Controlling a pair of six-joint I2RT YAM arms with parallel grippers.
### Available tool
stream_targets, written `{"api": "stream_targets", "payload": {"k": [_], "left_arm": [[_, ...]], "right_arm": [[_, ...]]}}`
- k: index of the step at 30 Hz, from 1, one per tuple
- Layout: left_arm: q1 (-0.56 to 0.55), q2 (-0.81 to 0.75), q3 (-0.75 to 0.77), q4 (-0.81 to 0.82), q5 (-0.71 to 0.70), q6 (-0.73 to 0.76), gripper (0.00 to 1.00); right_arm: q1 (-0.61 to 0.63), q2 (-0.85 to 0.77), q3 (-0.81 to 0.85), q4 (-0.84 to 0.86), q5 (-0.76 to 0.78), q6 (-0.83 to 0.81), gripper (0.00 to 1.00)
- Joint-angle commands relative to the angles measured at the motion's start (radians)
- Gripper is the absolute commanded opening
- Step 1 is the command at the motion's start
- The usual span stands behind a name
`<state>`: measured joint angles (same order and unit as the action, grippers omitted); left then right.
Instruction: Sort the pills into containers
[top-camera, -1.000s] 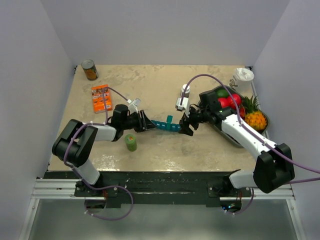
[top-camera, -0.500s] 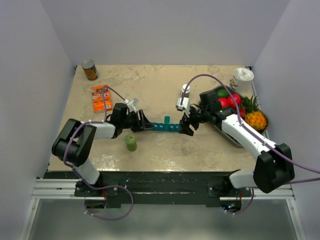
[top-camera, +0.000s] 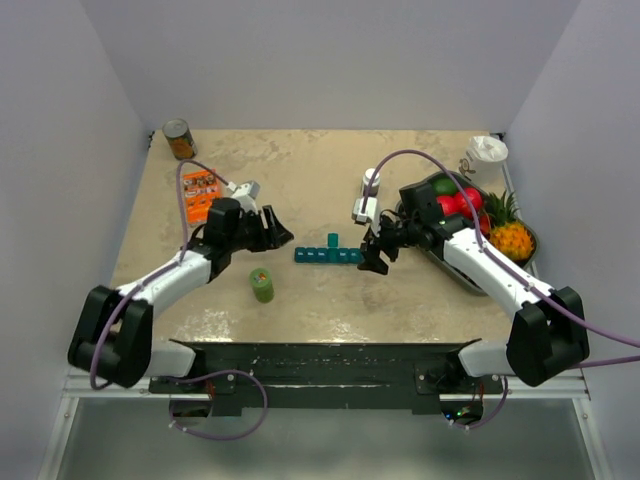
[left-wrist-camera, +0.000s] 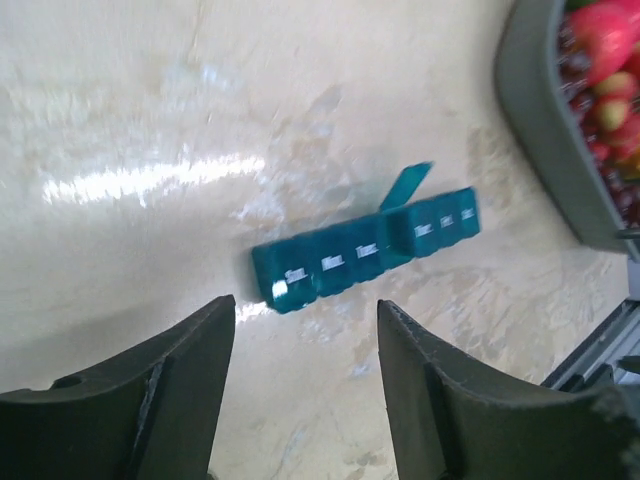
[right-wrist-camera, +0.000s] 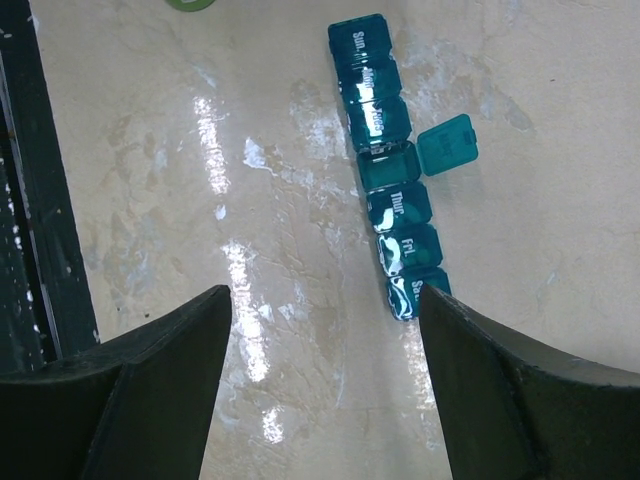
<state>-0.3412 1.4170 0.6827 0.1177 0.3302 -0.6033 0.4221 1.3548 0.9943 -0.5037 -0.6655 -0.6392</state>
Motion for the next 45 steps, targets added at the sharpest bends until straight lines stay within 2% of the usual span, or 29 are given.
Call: {"api": "stream_targets", "payload": {"k": [1,7,15,17,19,22,25,29,33,38,41,45], "left_arm": [[0.005,-0.194,0.002,-0.030,-0.097,0.082,0.66],[0.007,-0.427,-0.025,-0.174,-0.134,0.149,0.81],[0.005,-0.651,-0.063,-0.413,-0.163,0.110,0.81],[0.005,-0.700,-0.064,-0.456,-0.190,0.085,0.81],[0.005,-0.736,-0.063,-0.522,-0.238,0.068,0.81],[0.005,-0.821,-0.058,-0.578,-0.354,0.045,0.82],[0.005,-0.875,-0.071,-0.596,-0.453,0.008,0.87],[0.005,-0.906,-0.055,-0.668,-0.592,-0.052,0.99],[0.005,-0.915,-0.029,-0.772,-0.735,-0.144,0.99],[0.005,-0.974,-0.014,-0.892,-0.904,-0.312,0.99],[0.005,-1.026,-0.012,-0.927,-0.956,-0.365,0.99],[0.005,-1.084,-0.011,-0.957,-1.000,-0.398,0.98]], "right_arm": [[-0.006,-0.022,0.004,-0.030,-0.062,-0.050,0.79],[-0.006,-0.043,0.003,-0.067,-0.100,-0.099,0.80],[-0.003,-0.072,-0.005,-0.076,-0.137,-0.137,0.83],[0.007,-0.083,-0.006,-0.078,-0.149,-0.180,0.89],[0.070,-0.091,0.013,-0.102,-0.090,-0.226,0.98],[0.196,-0.047,0.099,-0.149,-0.017,-0.287,0.99],[0.300,0.057,0.214,-0.139,0.021,-0.238,0.99],[0.454,0.187,0.317,-0.044,0.159,-0.058,0.98],[0.575,0.292,0.430,0.016,0.254,0.094,0.99],[0.656,0.431,0.553,0.073,0.411,0.336,0.99],[0.684,0.509,0.599,0.090,0.500,0.407,0.99],[0.690,0.564,0.626,0.088,0.540,0.443,0.99]]}}
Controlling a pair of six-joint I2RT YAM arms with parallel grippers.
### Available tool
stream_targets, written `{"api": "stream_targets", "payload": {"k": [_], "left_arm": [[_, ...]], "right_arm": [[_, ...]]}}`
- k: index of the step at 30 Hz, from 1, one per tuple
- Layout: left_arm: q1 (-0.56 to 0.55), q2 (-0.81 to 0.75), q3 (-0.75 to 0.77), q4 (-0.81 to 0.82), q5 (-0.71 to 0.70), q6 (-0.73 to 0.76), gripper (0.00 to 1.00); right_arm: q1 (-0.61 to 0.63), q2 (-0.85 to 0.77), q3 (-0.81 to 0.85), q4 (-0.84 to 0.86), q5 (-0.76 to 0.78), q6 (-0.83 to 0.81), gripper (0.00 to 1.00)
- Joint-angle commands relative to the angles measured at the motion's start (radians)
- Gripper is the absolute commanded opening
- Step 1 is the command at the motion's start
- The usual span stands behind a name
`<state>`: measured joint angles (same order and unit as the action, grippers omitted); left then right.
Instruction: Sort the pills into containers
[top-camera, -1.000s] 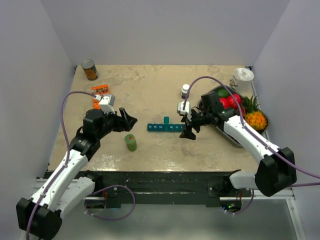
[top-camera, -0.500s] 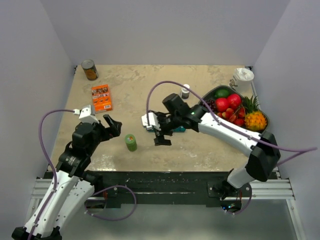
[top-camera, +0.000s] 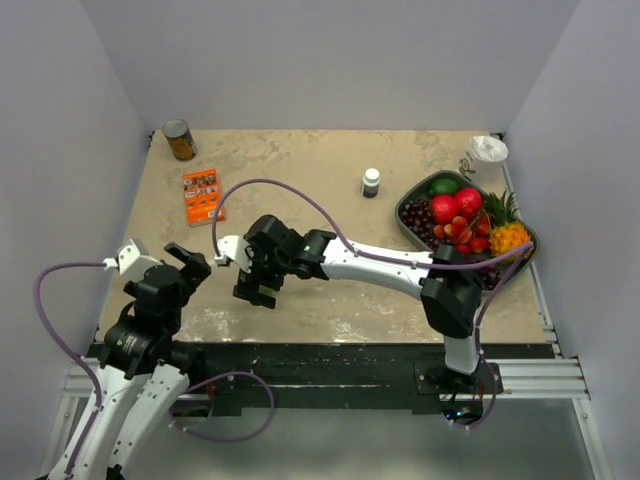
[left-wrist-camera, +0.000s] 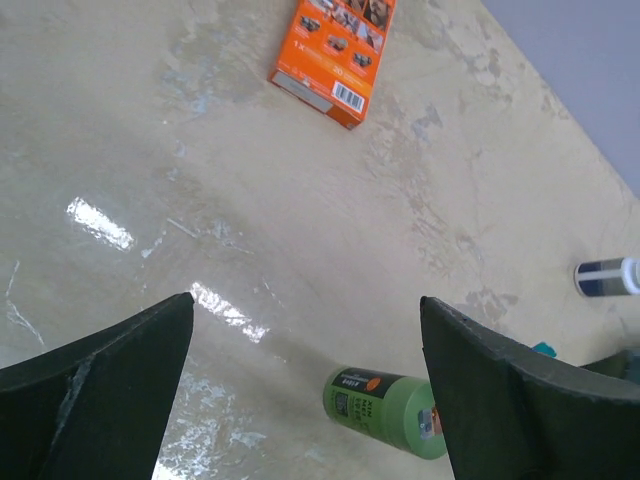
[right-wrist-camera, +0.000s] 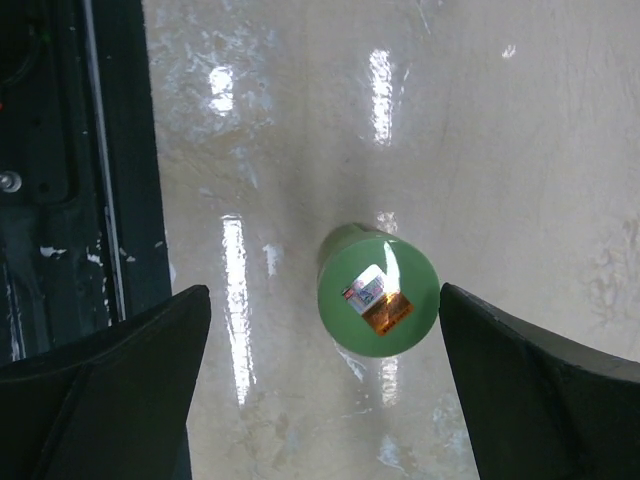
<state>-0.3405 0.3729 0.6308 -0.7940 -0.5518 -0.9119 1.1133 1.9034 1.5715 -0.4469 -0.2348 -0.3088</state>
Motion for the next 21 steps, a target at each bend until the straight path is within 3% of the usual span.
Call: {"api": "stream_targets", "payload": {"k": [1,9,12,17,18,21], "left_arm": [[0.005,-0.054,0.041,-0.047,-0.123,-0.091,0.98],[0.005,-0.060,0.041,-0.048,-0.122,-0.090,0.97],[0.005,-0.071,0.038,-0.036,-0.102,-0.079,0.96],[0.005,-0.086,0.029,0.009,-0.040,-0.022,0.95],[0.006,-0.088,0.029,0.015,-0.031,-0.013,0.95],[0.005,-0.098,0.030,0.048,0.027,0.045,0.95]], "right_arm": [[0.000,0.028,0.048,0.034,0.120,0.117,0.99],[0.003,0.072,0.056,0.034,0.167,0.132,0.98],[0.003,0.083,0.065,0.028,0.143,0.134,0.91],[0.005,0.098,0.090,0.010,0.098,0.135,0.67],[0.003,0.098,0.099,0.007,0.095,0.134,0.52],[0.003,0.076,0.091,-0.006,0.104,0.119,0.24]]}}
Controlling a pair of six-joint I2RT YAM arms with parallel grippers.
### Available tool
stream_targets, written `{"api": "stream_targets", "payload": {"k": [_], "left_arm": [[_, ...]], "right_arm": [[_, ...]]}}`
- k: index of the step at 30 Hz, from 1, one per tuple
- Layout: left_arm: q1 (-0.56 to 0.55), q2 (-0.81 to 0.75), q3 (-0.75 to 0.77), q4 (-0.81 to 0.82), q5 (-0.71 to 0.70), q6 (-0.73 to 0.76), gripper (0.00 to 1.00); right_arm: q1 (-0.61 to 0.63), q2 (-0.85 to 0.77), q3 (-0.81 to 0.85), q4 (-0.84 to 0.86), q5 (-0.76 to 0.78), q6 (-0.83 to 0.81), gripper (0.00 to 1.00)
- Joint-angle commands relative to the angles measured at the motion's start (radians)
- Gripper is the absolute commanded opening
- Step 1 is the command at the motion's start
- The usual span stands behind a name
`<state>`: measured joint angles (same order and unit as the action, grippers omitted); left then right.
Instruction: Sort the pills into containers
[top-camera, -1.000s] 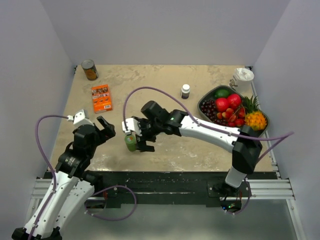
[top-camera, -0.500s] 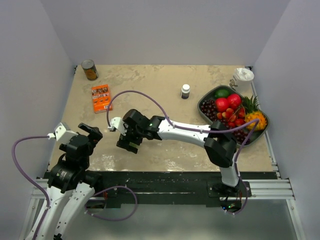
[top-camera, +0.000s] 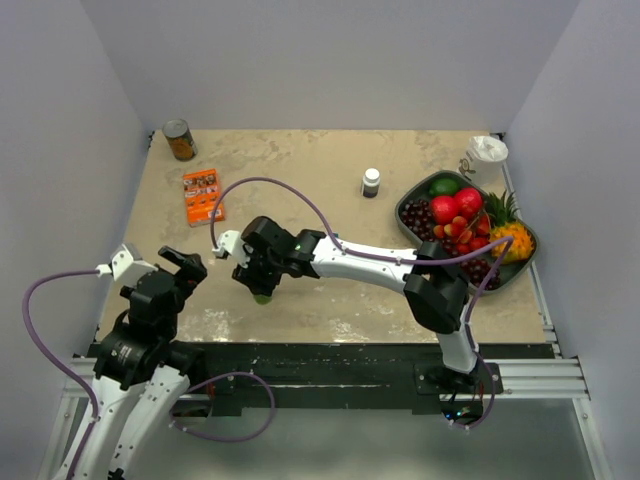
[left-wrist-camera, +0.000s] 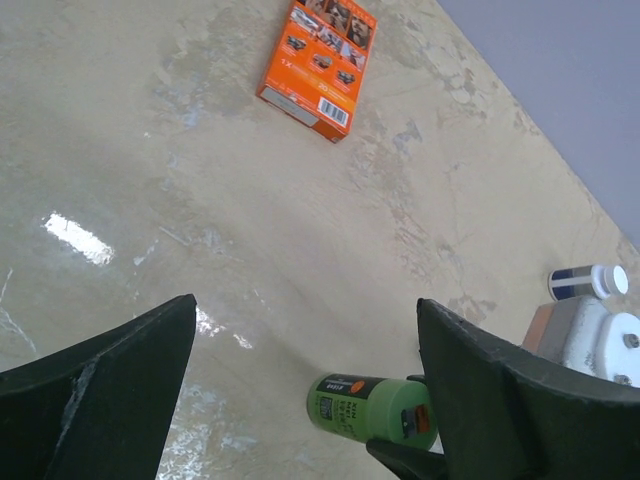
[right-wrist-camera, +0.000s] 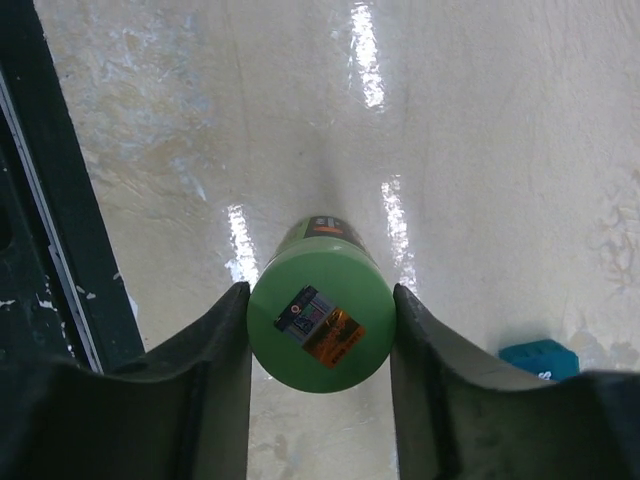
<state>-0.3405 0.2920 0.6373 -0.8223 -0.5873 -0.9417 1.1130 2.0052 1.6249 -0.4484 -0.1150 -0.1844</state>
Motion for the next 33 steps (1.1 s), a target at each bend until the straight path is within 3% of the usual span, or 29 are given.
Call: {"api": "stream_targets", "payload": {"k": [1,3,7,10,11,14,17,19,22,28,33], "left_arm": [[0.005,-0.028,0.019,0.092,0.082,0.117,0.95],[0.005,-0.045,0.010,0.146,0.156,0.159,0.95],[0.005,-0.082,-0.039,0.291,0.364,0.335,0.95],[0.005,-0.059,-0.091,0.454,0.654,0.454,0.93],[0.005,-0.050,-0.106,0.557,0.814,0.466,0.89],[0.005,0.012,-0.166,0.766,1.025,0.446,0.88],[0.003,0.114,-0.194,0.931,1.134,0.423,0.89],[-0.009,0.204,-0.194,0.977,1.168,0.419,0.97],[-0.107,0.283,-0.192,1.028,1.141,0.455,0.99],[-0.391,0.406,-0.192,1.060,0.891,0.572,1.00],[-0.482,0.461,-0.235,1.106,0.804,0.639,1.00]], "right_arm": [[0.005,-0.037,0.032,-0.007,-0.011,-0.021,0.20],[-0.001,-0.069,0.000,-0.007,-0.009,-0.038,0.10],[-0.044,-0.193,-0.057,-0.070,-0.130,-0.140,0.06],[-0.131,-0.264,-0.094,-0.160,-0.364,-0.258,0.05],[-0.193,-0.308,-0.105,-0.180,-0.427,-0.283,0.05],[-0.289,-0.409,-0.167,-0.205,-0.520,-0.339,0.04],[-0.384,-0.482,-0.241,-0.205,-0.595,-0.357,0.04],[-0.430,-0.548,-0.293,-0.193,-0.630,-0.360,0.04],[-0.511,-0.615,-0.350,-0.167,-0.658,-0.348,0.04],[-0.576,-0.675,-0.431,-0.156,-0.716,-0.340,0.04],[-0.617,-0.715,-0.502,-0.130,-0.762,-0.345,0.04]]}}
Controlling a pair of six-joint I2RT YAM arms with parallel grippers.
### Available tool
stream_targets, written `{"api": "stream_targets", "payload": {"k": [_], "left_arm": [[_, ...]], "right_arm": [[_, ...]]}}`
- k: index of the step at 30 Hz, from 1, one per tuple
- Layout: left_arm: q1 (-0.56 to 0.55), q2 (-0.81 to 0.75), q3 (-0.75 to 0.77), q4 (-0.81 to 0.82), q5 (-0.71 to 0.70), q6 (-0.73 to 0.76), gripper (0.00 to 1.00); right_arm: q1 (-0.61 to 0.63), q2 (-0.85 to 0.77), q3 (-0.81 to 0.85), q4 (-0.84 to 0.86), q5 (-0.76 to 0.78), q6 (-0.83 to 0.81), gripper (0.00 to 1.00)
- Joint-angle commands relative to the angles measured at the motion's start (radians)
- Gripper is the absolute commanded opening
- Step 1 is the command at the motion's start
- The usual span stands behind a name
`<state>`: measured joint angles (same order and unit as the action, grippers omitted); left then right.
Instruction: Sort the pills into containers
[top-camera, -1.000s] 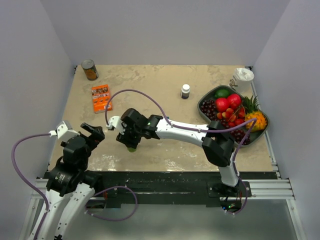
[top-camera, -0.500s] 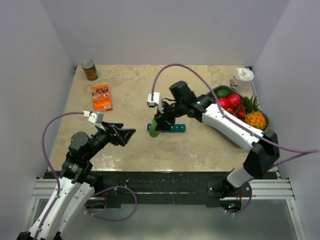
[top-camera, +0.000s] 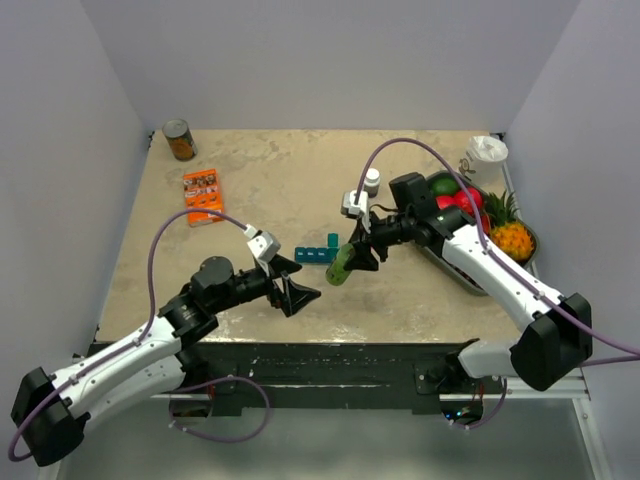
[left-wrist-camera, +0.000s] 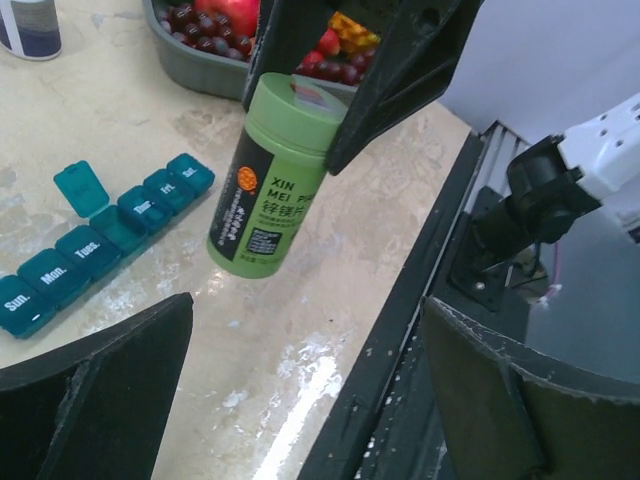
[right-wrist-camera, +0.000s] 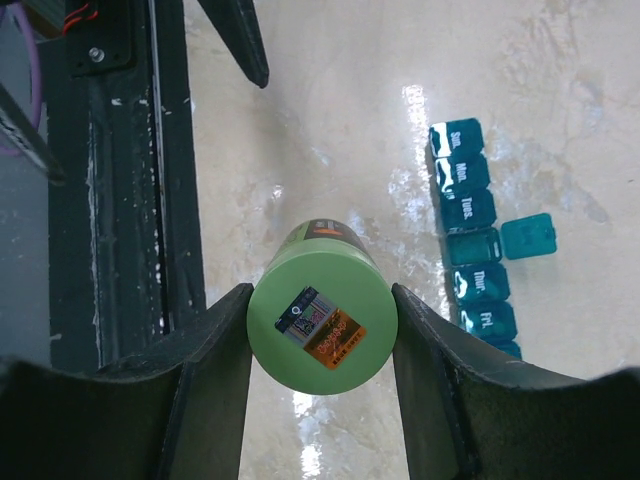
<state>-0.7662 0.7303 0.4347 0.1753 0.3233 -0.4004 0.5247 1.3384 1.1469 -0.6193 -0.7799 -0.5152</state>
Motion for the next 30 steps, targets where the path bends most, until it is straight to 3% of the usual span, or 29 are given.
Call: {"api": "stream_targets", "payload": {"k": [1,17,24,30], "left_arm": [[-0.070,0.029,-0.040,0.131,-0.128,0.104,1.00],[-0.277,0.099,-0.148,0.325,-0.263,0.265,1.00],[-0.332,0.193,-0.120,0.383,-0.320,0.322,1.00],[-0.378,0.299,-0.073,0.455,-0.461,0.396,1.00]], "right_arm": [[-0.038,-0.050,-0.029,0.036,-0.107,-0.025,0.04],[-0.091,-0.076,-0.093,0.063,-0.165,-0.011,0.05],[-0.091,-0.054,-0.085,0.067,-0.190,0.003,0.05],[-0.089,-0.045,-0.088,0.061,-0.229,0.000,0.04]]}}
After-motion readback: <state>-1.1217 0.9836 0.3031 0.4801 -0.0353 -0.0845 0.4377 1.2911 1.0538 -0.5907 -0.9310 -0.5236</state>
